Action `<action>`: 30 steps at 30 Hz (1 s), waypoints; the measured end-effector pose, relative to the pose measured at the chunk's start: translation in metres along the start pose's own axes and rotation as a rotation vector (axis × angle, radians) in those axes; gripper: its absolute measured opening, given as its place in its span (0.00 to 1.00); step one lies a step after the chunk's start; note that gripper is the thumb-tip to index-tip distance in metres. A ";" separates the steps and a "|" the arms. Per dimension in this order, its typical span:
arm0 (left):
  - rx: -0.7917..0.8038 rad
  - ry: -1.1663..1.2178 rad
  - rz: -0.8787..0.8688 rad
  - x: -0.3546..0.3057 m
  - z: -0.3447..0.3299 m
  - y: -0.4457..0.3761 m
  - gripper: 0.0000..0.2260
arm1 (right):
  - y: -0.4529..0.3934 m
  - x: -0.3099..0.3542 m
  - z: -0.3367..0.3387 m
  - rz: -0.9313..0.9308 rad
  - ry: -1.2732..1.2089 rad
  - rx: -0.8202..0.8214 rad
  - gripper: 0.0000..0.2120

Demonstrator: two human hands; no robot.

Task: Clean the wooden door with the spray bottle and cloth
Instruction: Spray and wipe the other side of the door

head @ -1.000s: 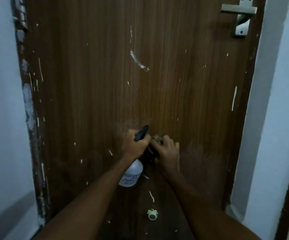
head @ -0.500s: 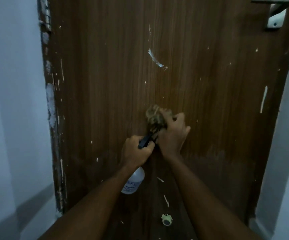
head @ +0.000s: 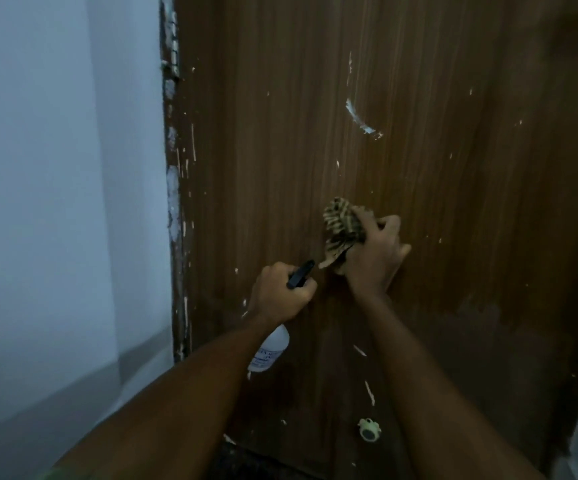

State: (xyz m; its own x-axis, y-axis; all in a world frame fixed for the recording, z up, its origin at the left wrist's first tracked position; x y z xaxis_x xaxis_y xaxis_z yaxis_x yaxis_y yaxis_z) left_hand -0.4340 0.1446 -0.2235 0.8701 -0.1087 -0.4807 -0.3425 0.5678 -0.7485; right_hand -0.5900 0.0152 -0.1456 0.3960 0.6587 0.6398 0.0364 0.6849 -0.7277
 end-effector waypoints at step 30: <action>-0.102 0.187 -0.007 0.139 0.079 0.006 0.13 | 0.105 0.076 -0.149 0.780 0.544 0.339 0.35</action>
State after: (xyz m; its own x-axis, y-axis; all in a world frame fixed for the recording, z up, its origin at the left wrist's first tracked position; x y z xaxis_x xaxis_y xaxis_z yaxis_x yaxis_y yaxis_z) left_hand -0.2874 0.1972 -0.2585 0.7949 -0.2671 -0.5447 -0.3791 0.4823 -0.7898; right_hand -0.4194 0.0906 -0.2108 0.5660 0.7867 -0.2464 -0.6407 0.2317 -0.7320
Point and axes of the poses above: each hand's wrist, its own y-axis away from the middle knuckle, its own z-axis out of the back of the hand, x = y × z, the point moved 9 cm from there along -y, towards the middle knuckle, and after that the axes turned 15 degrees about -z, right-handed, at the moved point
